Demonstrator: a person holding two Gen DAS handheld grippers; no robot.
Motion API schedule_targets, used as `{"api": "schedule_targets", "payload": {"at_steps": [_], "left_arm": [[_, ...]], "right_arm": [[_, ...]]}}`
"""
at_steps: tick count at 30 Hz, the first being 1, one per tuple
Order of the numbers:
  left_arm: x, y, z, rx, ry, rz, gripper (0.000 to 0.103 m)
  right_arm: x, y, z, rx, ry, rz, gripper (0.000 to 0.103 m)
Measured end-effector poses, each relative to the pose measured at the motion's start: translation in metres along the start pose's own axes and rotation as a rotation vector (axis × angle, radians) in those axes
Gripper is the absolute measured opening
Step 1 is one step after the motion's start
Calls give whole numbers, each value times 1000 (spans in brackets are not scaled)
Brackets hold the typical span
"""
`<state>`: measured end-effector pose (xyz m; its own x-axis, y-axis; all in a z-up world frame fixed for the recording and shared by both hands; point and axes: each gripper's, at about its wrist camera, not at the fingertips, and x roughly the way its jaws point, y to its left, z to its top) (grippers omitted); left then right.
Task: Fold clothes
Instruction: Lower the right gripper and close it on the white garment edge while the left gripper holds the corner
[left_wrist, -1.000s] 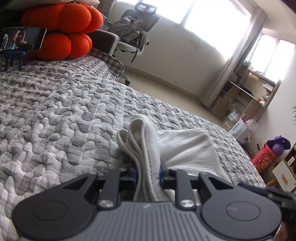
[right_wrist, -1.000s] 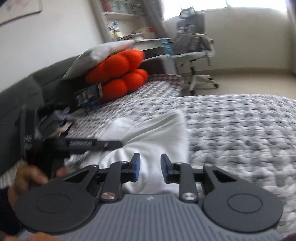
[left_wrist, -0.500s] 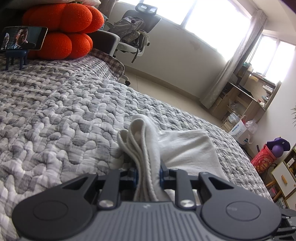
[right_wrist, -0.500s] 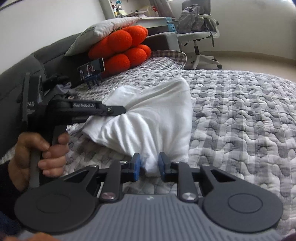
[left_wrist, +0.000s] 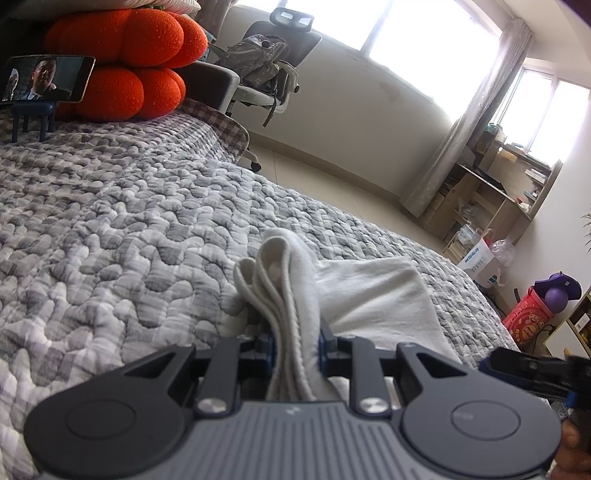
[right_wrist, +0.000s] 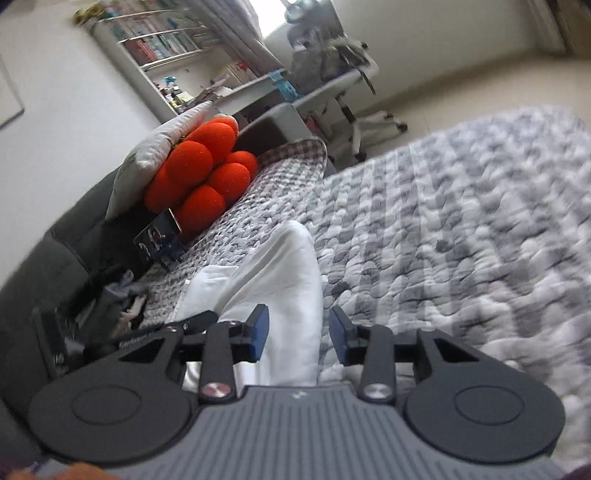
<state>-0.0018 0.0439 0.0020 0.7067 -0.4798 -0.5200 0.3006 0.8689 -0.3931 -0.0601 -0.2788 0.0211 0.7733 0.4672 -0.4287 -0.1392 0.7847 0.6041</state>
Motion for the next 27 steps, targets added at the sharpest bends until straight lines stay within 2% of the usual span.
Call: {"api": "schedule_targets", "payload": {"at_steps": [7, 17, 22, 27], "left_arm": [[0, 1, 0, -3, 0, -4, 23], [0, 1, 0, -6, -2, -5, 23], [0, -2, -1, 14, -8, 7, 23], [1, 0, 1, 15, -8, 7, 23]], "right_arm": [[32, -9, 11, 103, 47, 63, 43], [44, 8, 13, 10, 61, 56, 43], [48, 1, 12, 31, 54, 55, 41], [47, 8, 8, -42, 43, 31, 41]]}}
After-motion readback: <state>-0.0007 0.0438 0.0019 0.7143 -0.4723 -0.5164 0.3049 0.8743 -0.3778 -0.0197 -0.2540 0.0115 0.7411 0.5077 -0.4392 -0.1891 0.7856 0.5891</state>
